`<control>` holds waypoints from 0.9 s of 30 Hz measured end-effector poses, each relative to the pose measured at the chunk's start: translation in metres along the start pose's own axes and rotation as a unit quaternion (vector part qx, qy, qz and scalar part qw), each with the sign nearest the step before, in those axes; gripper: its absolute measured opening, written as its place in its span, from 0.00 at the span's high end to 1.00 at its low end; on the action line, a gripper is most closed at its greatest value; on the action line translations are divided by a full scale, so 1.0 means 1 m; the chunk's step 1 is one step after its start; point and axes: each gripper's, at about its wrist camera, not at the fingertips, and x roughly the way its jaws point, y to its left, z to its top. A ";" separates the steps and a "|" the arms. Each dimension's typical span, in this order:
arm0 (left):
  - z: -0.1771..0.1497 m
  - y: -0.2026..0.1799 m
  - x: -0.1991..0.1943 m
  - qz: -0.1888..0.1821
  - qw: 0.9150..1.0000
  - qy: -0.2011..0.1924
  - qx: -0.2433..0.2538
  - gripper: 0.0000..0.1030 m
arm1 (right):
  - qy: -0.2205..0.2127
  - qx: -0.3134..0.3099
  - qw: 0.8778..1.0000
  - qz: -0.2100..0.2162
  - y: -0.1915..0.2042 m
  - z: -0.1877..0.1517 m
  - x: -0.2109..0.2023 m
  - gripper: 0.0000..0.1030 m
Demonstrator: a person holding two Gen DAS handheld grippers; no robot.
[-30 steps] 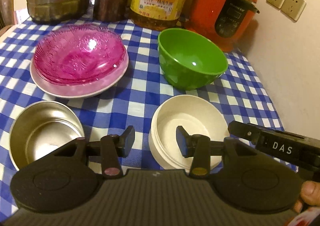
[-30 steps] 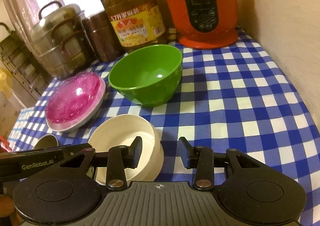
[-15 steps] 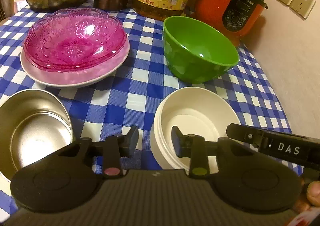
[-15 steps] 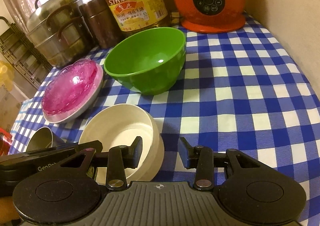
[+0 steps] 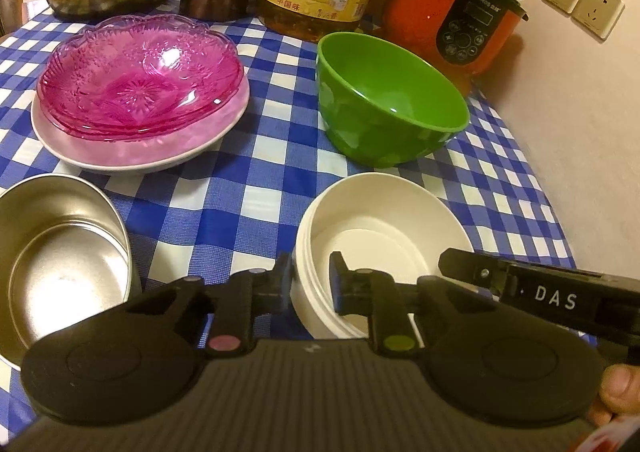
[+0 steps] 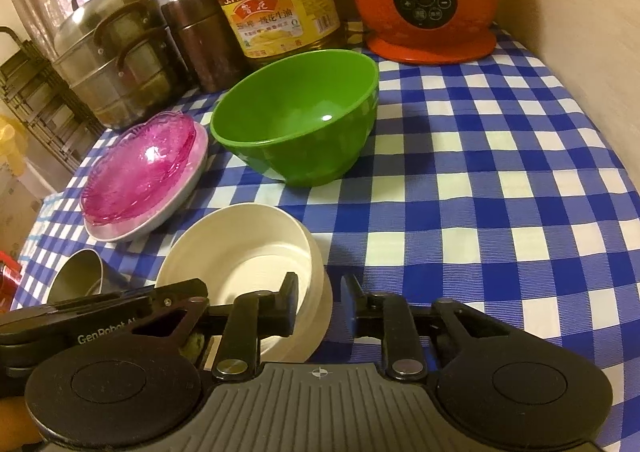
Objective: Organize plates and bowls
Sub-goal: 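Close the right tool on the cream bowl rim while the left tool closes too, then lift the cream bowl with the right tool while the left tool carries it toward the green bowl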
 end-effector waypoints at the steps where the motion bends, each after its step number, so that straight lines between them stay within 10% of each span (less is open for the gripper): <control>1: 0.000 0.000 0.000 0.000 1.000 0.000 0.000 0.83 | 0.000 -0.001 1.000 0.000 0.001 0.000 0.000 0.81; 27: 0.006 -0.004 -0.014 0.000 1.000 -0.031 0.003 0.89 | -0.030 -0.004 1.000 0.003 0.009 0.003 -0.019 0.90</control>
